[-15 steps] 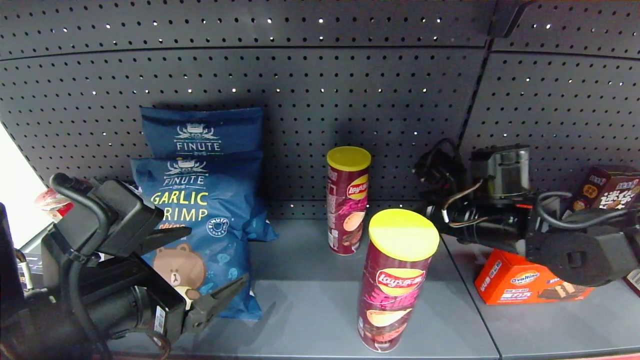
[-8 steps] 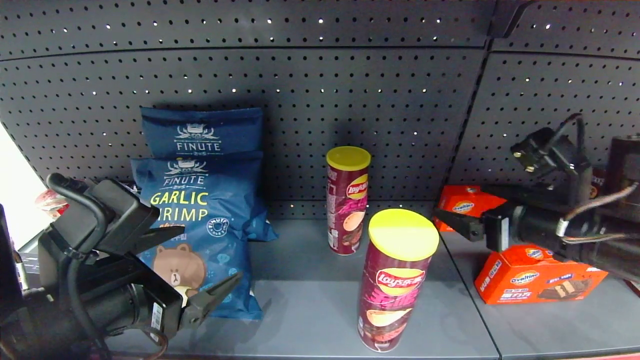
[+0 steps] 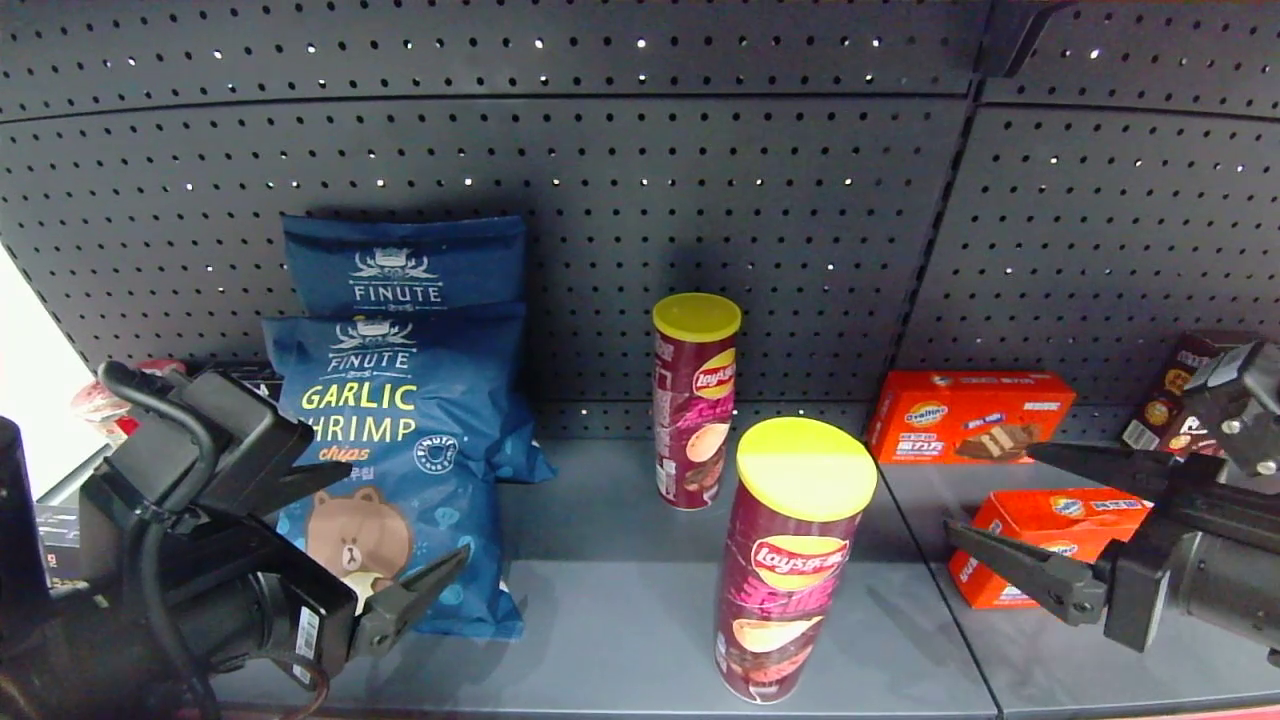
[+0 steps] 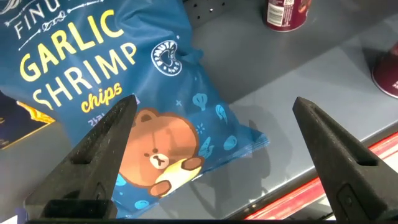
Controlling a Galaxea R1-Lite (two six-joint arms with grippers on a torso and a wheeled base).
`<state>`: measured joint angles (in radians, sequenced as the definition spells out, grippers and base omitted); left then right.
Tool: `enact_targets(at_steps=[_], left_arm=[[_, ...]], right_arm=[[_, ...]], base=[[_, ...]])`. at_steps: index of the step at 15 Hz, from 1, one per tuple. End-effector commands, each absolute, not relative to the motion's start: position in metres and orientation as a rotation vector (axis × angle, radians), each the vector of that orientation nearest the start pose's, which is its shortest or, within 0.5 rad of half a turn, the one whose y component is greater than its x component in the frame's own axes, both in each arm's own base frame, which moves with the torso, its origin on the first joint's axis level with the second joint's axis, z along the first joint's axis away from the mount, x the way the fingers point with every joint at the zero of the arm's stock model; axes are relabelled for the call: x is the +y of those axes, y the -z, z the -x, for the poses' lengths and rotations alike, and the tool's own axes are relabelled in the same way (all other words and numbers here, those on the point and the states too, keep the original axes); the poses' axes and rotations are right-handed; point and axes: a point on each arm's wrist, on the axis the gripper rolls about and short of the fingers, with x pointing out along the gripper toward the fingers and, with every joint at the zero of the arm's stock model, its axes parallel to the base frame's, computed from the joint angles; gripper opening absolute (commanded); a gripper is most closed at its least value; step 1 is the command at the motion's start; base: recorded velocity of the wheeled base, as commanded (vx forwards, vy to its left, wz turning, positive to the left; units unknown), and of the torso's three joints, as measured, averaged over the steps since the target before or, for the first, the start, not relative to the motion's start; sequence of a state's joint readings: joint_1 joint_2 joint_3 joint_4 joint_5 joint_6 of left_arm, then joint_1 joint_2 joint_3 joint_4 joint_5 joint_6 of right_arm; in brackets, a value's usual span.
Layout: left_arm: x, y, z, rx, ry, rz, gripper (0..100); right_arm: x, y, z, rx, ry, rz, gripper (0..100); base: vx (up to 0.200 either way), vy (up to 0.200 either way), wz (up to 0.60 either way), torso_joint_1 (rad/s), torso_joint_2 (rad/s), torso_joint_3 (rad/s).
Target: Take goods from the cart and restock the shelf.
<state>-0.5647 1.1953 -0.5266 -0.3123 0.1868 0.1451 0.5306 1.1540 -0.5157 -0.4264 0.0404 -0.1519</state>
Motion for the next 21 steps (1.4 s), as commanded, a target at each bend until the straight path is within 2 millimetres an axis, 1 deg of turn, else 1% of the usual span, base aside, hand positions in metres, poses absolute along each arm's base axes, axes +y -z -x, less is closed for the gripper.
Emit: enact_targets(at_steps=[1, 3, 5, 8, 19, 21], left_arm=[[-0.088, -0.194, -0.146, 0.307, 0.398, -0.275, 100], [-0.088, -0.195, -0.146, 0.304, 0.398, -0.274, 100], [-0.087, -0.194, -0.146, 0.309, 0.396, -0.275, 100], [-0.087, -0.193, -0.146, 0.312, 0.396, -0.276, 100], [-0.086, -0.194, -0.148, 0.31, 0.393, -0.271, 100], [-0.086, -0.194, -0.148, 0.311, 0.395, -0.271, 100]], right_arm=[[0.092, -0.204, -0.134, 0.185, -0.652, 0.213, 100], [0.098, -0.2, -0.134, 0.205, -0.682, 0.223, 100], [0.108, -0.194, -0.14, 0.237, -0.713, 0.245, 100], [0.117, -0.183, -0.15, 0.28, -0.734, 0.305, 100], [0.125, -0.171, -0.161, 0.335, -0.735, 0.334, 100], [0.13, -0.172, -0.165, 0.337, -0.742, 0.336, 100]], base=[[0.0, 0.0, 0.0, 0.0, 0.0, 0.0], [0.0, 0.0, 0.0, 0.0, 0.0, 0.0], [0.0, 0.0, 0.0, 0.0, 0.0, 0.0], [0.0, 0.0, 0.0, 0.0, 0.0, 0.0], [0.0, 0.0, 0.0, 0.0, 0.0, 0.0], [0.0, 0.0, 0.0, 0.0, 0.0, 0.0]])
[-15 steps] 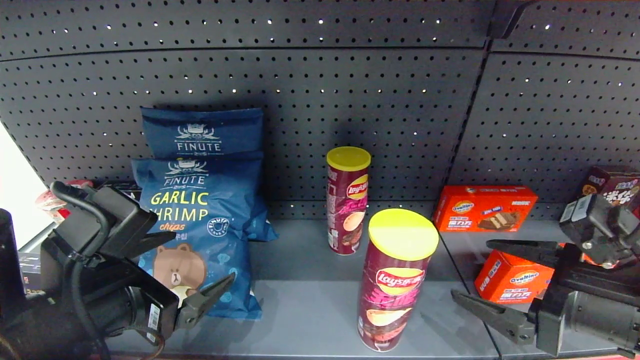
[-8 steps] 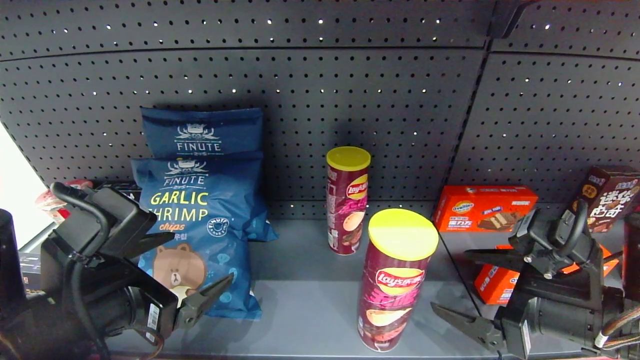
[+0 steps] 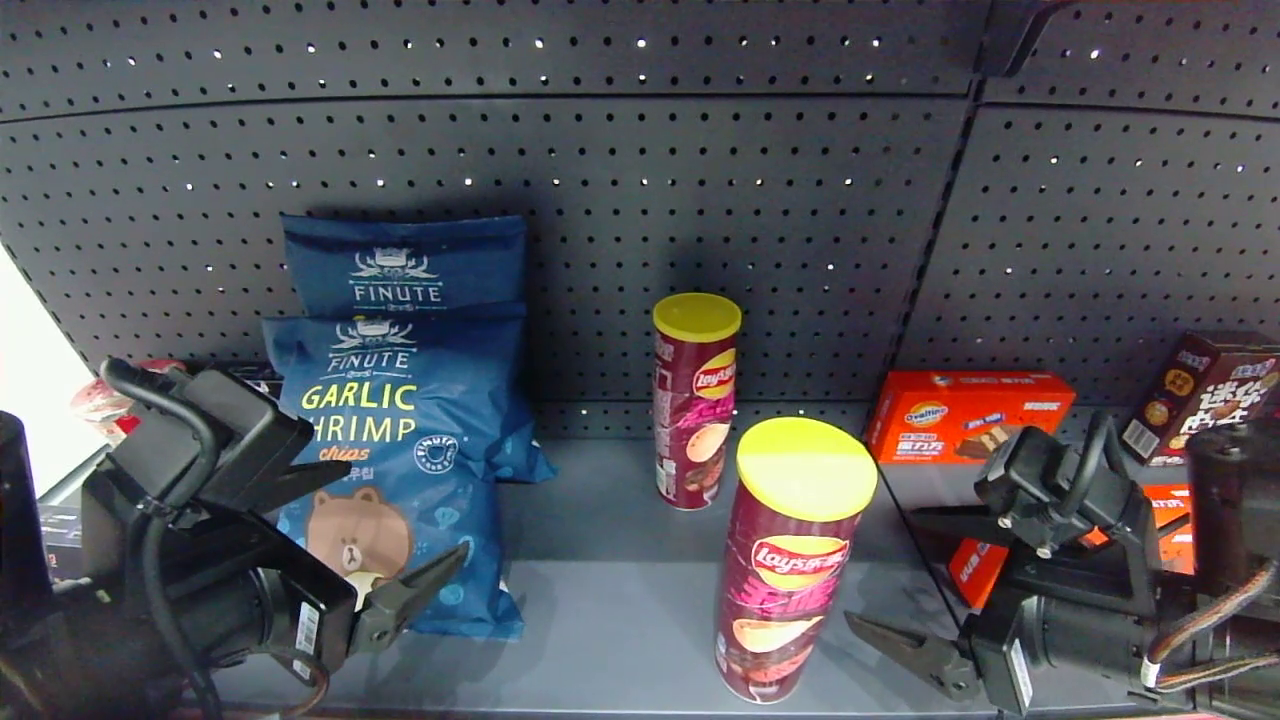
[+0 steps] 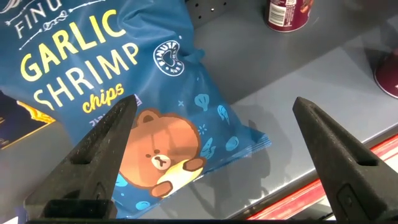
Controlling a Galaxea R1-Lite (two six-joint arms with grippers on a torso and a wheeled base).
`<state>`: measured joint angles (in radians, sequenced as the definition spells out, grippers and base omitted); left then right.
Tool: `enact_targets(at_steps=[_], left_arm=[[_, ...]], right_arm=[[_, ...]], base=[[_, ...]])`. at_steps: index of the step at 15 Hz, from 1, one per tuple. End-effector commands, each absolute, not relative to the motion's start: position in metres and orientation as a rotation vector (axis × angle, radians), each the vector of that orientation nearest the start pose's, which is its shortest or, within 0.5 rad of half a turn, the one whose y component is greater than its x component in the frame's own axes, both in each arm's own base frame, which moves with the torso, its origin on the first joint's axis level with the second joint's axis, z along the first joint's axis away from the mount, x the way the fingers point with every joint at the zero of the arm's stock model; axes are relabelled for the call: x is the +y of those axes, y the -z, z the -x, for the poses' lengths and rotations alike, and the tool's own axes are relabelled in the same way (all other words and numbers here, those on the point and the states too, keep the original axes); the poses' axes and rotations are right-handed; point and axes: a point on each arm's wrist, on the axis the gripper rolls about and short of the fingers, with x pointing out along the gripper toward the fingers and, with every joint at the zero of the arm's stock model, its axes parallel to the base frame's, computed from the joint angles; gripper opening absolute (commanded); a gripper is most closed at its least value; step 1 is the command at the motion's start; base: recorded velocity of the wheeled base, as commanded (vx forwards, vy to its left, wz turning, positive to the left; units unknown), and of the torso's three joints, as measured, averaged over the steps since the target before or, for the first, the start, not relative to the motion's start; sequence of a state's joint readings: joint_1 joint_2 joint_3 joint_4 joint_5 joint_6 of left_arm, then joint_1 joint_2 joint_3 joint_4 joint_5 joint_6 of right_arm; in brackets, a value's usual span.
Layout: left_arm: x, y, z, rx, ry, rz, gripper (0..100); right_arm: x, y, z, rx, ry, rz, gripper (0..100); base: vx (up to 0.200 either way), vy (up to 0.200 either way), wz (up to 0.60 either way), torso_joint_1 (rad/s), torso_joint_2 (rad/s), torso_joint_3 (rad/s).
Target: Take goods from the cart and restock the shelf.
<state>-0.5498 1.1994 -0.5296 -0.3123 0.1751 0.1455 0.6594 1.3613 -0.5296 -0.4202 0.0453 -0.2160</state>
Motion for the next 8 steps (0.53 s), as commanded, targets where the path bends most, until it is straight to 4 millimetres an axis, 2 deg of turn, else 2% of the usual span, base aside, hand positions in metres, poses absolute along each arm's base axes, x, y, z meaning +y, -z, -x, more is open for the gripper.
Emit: enact_targets(at_steps=[1, 3, 8], left_arm=[[-0.086, -0.194, -0.148, 0.311, 0.395, -0.271, 100], [-0.085, -0.194, -0.148, 0.312, 0.393, -0.269, 100], [-0.084, -0.193, -0.147, 0.316, 0.387, -0.268, 100]], right_arm=[[0.13, -0.172, -0.165, 0.337, -0.742, 0.336, 100], [0.137, -0.171, -0.172, 0.347, -0.745, 0.34, 100], [0.139, -0.168, -0.176, 0.359, -0.746, 0.343, 100]], base=[[0.0, 0.0, 0.0, 0.0, 0.0, 0.0], [0.0, 0.0, 0.0, 0.0, 0.0, 0.0], [0.0, 0.0, 0.0, 0.0, 0.0, 0.0]])
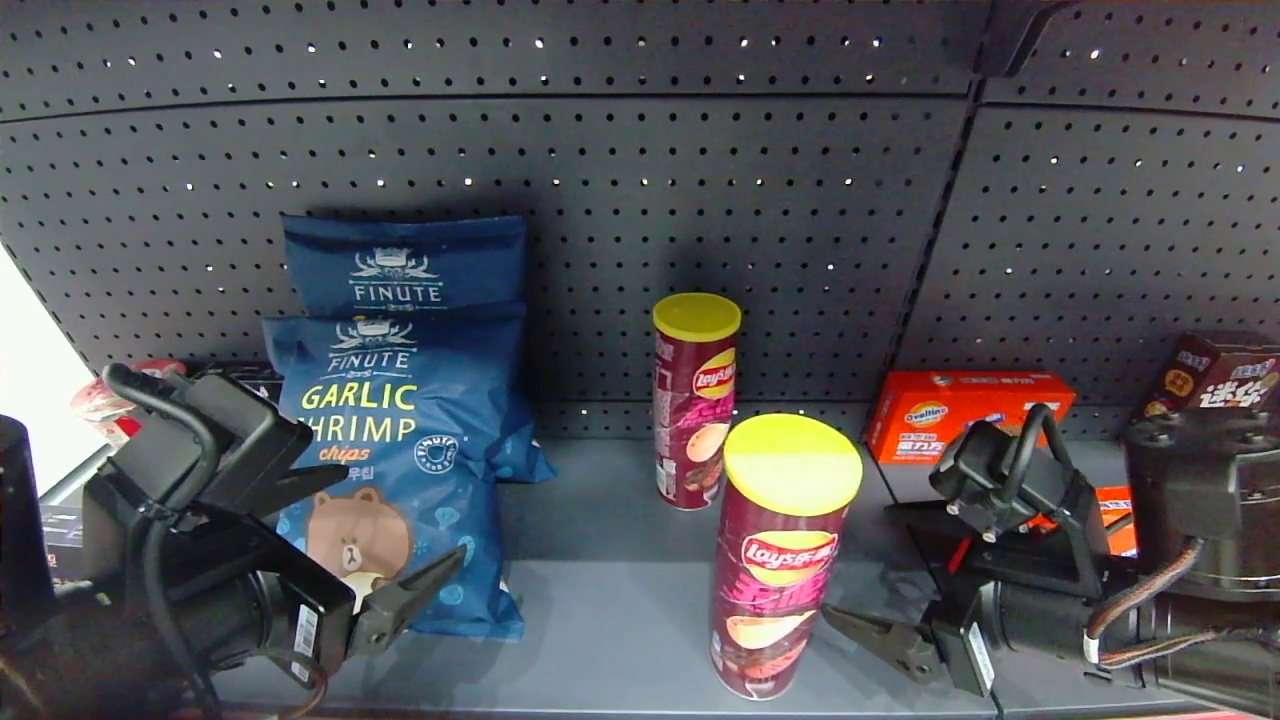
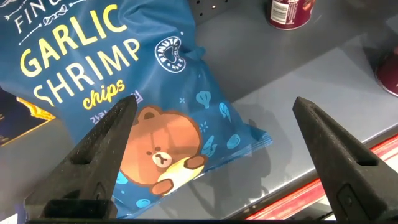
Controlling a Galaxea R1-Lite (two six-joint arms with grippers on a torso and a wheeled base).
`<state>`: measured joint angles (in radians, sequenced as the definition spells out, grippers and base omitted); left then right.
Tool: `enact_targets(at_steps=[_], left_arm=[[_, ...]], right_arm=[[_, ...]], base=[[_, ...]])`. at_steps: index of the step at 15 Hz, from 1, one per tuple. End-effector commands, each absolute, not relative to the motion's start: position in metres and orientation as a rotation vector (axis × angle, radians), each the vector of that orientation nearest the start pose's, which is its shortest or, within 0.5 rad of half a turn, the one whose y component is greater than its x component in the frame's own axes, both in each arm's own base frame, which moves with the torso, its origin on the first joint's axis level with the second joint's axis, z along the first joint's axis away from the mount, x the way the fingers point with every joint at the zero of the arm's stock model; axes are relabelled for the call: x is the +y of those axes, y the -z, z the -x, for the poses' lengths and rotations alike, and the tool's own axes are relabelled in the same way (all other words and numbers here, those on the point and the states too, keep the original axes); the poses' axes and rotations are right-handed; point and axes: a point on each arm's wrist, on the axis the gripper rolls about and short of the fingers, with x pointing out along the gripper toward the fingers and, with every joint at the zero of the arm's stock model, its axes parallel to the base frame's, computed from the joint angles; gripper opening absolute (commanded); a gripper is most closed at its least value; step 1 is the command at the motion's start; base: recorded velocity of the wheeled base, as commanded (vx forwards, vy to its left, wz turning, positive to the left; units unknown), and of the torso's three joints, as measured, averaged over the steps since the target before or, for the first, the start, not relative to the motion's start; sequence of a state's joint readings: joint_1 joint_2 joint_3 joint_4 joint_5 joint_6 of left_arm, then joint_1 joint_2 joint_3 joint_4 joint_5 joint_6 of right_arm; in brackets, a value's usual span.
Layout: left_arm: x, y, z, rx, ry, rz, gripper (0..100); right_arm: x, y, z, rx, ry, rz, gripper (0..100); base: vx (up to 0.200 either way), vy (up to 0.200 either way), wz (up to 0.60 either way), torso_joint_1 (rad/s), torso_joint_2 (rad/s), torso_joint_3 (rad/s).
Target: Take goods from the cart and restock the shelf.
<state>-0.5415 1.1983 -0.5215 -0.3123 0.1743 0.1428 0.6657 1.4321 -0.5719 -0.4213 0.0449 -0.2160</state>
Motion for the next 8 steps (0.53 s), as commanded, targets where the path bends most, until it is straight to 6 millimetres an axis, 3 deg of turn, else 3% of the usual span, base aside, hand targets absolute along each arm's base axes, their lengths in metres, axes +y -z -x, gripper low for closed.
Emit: enact_targets(at_steps=[1, 8], left_arm=[[-0.0841, -0.1926, -0.1474, 0.316, 0.387, -0.268, 100], [-0.084, -0.1921, -0.1473, 0.318, 0.387, -0.268, 100]], right_arm=[[0.1389, -0.1679, -0.1757, 0.361, -0.744, 0.343, 100], [0.1424, -0.1657, -0.182, 0.371, -0.74, 0.345, 100]], base=[[0.0, 0.0, 0.0, 0.0, 0.0, 0.0], [0.0, 0.0, 0.0, 0.0, 0.0, 0.0]])
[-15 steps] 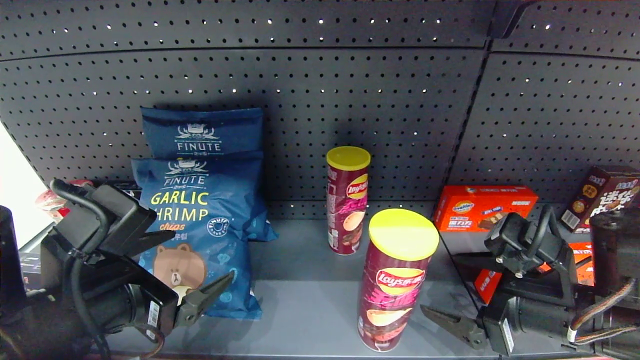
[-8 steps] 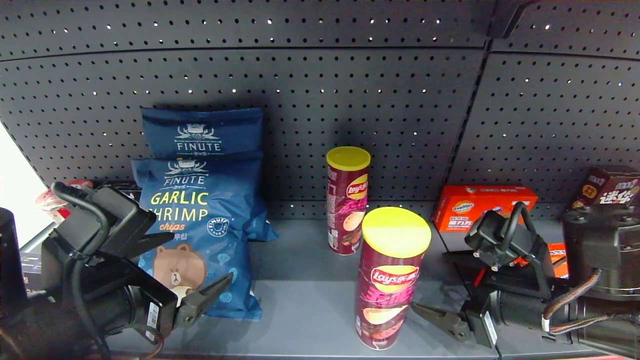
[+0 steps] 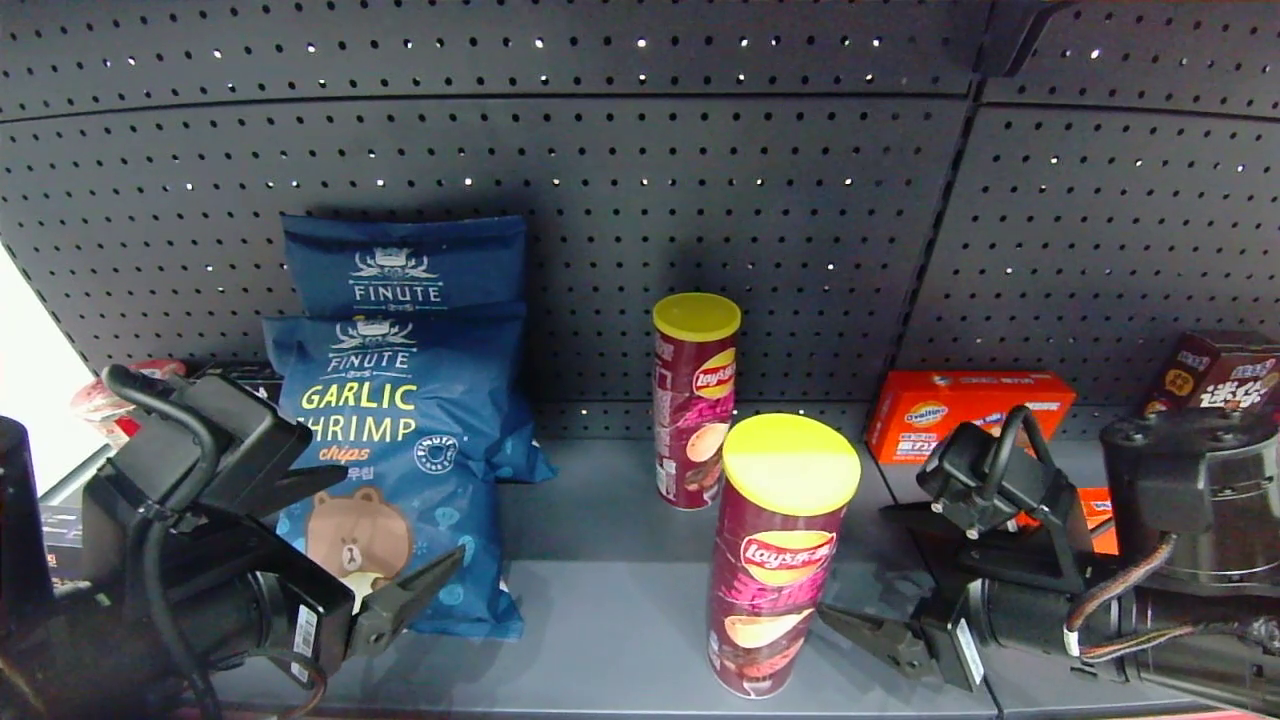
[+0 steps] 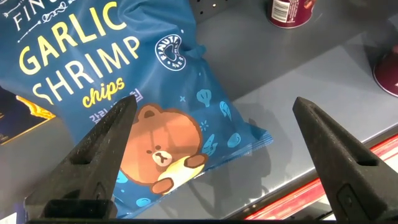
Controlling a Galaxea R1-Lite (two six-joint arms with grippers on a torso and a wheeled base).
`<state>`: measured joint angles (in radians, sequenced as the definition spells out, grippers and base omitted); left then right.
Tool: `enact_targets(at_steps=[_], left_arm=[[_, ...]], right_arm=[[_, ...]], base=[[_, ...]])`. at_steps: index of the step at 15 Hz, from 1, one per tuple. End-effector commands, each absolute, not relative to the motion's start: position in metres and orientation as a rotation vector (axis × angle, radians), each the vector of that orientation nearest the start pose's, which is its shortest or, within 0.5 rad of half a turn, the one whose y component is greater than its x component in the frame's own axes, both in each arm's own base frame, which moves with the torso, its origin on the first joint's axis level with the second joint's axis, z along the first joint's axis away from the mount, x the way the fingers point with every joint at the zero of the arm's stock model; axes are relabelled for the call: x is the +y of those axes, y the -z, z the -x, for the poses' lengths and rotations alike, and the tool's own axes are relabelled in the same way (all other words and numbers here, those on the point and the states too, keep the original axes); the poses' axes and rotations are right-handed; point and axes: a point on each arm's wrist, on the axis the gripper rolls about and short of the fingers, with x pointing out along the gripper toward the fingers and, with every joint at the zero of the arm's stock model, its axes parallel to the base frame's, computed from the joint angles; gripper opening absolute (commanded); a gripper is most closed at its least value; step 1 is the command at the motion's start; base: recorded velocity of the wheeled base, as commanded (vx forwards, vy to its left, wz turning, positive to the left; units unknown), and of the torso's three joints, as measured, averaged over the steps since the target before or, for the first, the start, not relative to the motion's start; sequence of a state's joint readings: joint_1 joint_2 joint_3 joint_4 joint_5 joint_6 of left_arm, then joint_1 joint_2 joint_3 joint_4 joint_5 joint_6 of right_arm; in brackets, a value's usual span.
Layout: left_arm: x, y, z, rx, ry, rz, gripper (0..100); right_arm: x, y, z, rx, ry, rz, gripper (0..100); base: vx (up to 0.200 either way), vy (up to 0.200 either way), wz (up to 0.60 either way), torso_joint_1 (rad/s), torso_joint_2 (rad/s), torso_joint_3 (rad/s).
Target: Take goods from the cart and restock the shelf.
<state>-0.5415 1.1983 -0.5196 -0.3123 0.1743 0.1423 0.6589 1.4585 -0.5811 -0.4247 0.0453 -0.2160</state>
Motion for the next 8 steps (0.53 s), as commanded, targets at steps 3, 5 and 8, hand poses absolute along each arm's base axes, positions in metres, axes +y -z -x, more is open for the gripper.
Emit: enact_targets(at_steps=[3, 5, 8], left_arm=[[-0.084, -0.1917, -0.1472, 0.32, 0.387, -0.266, 100], [-0.0837, -0.1913, -0.1472, 0.322, 0.385, -0.266, 100], [-0.0833, -0.1887, -0.1461, 0.329, 0.387, -0.269, 100]], right_arm=[[0.1446, -0.1657, -0.183, 0.367, -0.745, 0.345, 100], [0.1445, -0.1653, -0.1828, 0.368, -0.745, 0.346, 100], [0.1434, -0.1663, -0.1821, 0.364, -0.743, 0.344, 100]], base=[[0.0, 0.0, 0.0, 0.0, 0.0, 0.0], [0.0, 0.0, 0.0, 0.0, 0.0, 0.0], [0.0, 0.0, 0.0, 0.0, 0.0, 0.0]])
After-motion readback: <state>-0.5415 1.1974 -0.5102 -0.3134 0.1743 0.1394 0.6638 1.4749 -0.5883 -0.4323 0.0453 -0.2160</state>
